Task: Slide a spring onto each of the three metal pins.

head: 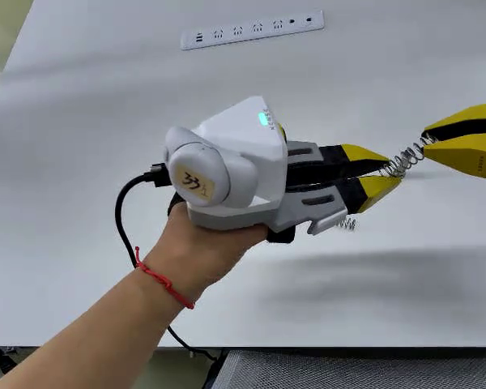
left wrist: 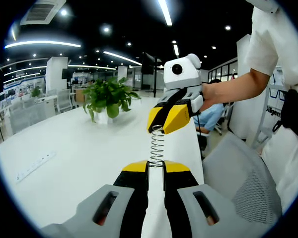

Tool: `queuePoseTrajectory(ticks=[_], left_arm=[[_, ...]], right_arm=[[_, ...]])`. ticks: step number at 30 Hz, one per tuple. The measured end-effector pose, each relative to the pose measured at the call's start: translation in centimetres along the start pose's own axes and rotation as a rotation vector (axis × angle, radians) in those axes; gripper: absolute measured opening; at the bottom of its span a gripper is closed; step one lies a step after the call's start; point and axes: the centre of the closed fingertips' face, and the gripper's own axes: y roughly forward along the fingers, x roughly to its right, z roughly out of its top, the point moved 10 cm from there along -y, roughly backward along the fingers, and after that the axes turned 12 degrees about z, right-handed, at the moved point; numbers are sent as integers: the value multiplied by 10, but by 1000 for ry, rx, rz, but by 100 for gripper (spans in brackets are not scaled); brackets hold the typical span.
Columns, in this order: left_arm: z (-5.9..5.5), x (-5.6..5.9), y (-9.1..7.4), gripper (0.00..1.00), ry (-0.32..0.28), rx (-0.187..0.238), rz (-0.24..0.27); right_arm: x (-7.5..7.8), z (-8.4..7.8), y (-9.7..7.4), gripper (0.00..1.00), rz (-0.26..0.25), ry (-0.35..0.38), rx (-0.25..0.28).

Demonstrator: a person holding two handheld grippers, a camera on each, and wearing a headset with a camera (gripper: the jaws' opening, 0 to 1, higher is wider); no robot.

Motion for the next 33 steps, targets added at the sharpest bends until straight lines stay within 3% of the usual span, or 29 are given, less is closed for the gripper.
queuePoseTrajectory(ticks=[19, 33], left_arm=[[0, 5, 3, 7, 36, -14, -12], [-1, 8, 0, 6, 14, 2, -8]], right_arm=[[-7, 16, 10, 6, 40, -111, -139], [-11, 22, 13, 8, 61, -141, -202]])
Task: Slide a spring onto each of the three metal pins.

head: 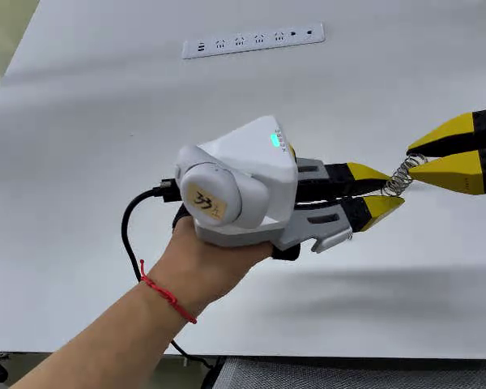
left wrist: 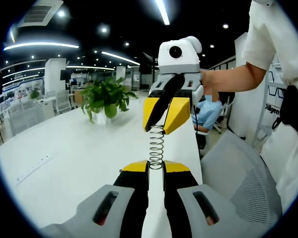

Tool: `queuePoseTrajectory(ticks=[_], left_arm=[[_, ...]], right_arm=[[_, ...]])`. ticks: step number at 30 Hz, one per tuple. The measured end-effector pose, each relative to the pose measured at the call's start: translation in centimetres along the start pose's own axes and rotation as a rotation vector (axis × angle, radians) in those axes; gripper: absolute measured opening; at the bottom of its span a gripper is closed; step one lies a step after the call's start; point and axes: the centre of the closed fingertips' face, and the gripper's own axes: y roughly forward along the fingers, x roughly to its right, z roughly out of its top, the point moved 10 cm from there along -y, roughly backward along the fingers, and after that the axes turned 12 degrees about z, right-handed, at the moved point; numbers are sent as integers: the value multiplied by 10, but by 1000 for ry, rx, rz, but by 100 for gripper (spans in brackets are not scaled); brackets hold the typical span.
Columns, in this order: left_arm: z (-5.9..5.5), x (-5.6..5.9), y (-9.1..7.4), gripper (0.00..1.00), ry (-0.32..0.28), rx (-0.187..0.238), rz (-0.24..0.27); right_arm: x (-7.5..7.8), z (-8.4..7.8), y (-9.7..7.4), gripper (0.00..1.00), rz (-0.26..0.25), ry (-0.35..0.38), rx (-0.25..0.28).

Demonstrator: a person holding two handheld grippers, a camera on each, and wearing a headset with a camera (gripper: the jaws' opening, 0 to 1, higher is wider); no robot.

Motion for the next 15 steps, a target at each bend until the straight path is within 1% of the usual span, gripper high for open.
queuePoseTrajectory(ticks=[1, 3, 6, 7, 8, 10, 11, 13, 14, 15], left_arm=[[0, 0, 0, 6, -1, 1, 0], [0, 1, -1, 6, -3, 3, -1], [-1, 1, -1, 6, -7, 4, -2], [-1, 1, -1, 6, -7, 5, -1], [-1, 1, -1, 6, -6, 5, -1], [-1, 2, -1, 6, -12, 8, -4], [-1, 3, -1, 6, -12, 9, -5], [-1, 4, 0, 6, -14, 7, -7], [-1, 4, 0, 6, -19, 8, -8], [-1, 5, 1, 6, -21, 8, -10]], right_arm=[[0, 1, 0, 9, 6, 3, -2], [0, 2, 0, 12, 12, -7, -32], [1, 4, -1, 17, 28, -33, -98], [2, 6, -2, 19, 36, -62, -134], [2, 8, -3, 20, 50, -66, -157], [4, 13, -4, 22, 77, -85, -224], [6, 16, -3, 22, 94, -110, -274], [8, 21, -2, 21, 122, -125, -344], [9, 24, 0, 21, 142, -148, -389], [10, 27, 2, 20, 156, -163, -416]])
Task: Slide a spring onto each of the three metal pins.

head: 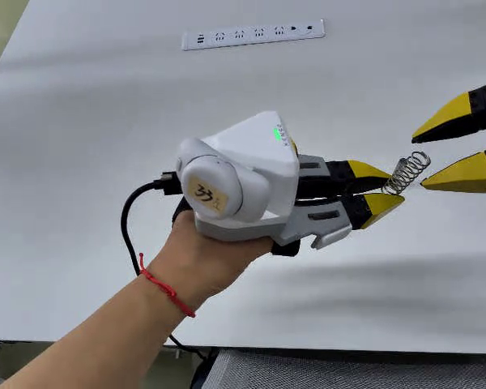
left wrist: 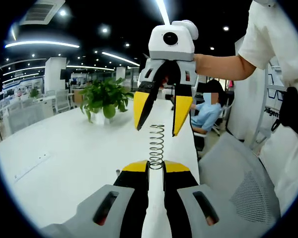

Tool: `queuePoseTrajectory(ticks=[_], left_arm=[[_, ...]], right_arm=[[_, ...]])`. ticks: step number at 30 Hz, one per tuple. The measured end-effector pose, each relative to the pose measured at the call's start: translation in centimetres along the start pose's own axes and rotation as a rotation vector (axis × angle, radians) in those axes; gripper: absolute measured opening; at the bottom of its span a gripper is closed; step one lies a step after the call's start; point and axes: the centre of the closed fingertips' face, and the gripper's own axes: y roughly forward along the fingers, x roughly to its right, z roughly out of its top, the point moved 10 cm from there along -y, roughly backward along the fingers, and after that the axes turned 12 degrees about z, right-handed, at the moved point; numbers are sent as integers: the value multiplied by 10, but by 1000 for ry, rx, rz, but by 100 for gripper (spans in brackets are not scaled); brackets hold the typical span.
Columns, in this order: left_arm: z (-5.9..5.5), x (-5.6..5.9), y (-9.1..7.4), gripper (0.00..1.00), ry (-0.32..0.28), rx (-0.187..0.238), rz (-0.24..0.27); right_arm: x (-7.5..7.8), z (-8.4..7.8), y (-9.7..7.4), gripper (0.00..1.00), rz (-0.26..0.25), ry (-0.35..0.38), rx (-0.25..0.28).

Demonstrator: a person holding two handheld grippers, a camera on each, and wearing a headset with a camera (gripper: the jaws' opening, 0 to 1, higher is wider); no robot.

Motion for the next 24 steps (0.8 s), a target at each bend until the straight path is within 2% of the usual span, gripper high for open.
queuePoseTrajectory(ticks=[7, 11, 14, 17, 24], left_arm=[[-2, 2, 1, 6, -2, -4, 1], [-2, 2, 0, 6, -2, -6, 2], [-3, 2, 0, 6, -6, -4, 6], [-2, 2, -1, 6, -8, -1, 8], [-2, 1, -2, 6, -14, 7, 9]], right_arm=[[10, 18, 9, 15, 102, -105, -186], [13, 23, 15, 14, 150, -129, -245], [13, 23, 22, 14, 191, -155, -317], [14, 23, 27, 13, 204, -166, -350], [17, 24, 31, 10, 215, -176, -376]])
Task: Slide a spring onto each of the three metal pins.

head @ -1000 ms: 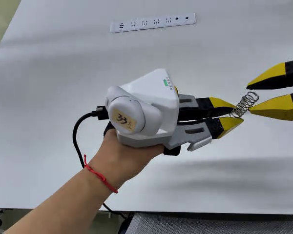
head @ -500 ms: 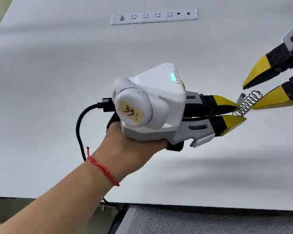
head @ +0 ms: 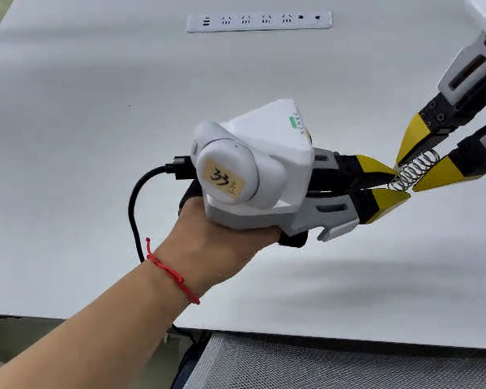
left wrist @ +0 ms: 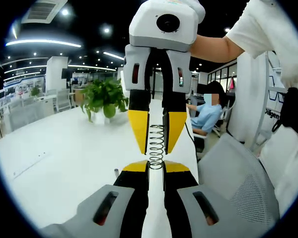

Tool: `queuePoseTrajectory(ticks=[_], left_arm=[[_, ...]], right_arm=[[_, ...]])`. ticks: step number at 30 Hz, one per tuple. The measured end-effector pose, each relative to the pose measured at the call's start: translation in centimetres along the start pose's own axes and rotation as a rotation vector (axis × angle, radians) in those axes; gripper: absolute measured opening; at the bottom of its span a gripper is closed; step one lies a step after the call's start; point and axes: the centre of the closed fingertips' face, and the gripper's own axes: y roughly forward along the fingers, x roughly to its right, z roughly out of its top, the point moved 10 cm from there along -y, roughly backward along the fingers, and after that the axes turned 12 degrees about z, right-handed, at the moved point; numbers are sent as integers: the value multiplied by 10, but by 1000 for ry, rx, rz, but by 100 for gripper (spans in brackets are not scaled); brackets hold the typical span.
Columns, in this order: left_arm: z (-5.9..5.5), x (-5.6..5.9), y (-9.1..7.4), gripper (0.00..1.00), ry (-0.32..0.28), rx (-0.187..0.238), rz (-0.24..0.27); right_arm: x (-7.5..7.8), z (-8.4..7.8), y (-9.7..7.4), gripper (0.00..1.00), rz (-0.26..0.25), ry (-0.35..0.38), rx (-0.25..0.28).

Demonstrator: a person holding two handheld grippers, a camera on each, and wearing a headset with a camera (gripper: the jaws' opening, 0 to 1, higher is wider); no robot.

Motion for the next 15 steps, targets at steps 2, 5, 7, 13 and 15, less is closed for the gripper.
queuePoseTrajectory(ticks=[2, 5, 7, 13, 15], left_arm=[[0, 0, 0, 6, -1, 2, 1], [0, -1, -1, 6, -4, 4, 1], [0, -1, -1, 6, -4, 5, 1], [-1, -1, -2, 6, -5, 8, 3], [-1, -1, -3, 6, -5, 9, 4]], right_arm=[[0, 1, 0, 9, 3, -1, -4], [1, 1, 0, 8, 5, -4, -13], [1, 2, 0, 8, 6, -4, -15], [1, 3, 0, 8, 8, -4, -24], [1, 4, 1, 8, 7, -8, -29]])
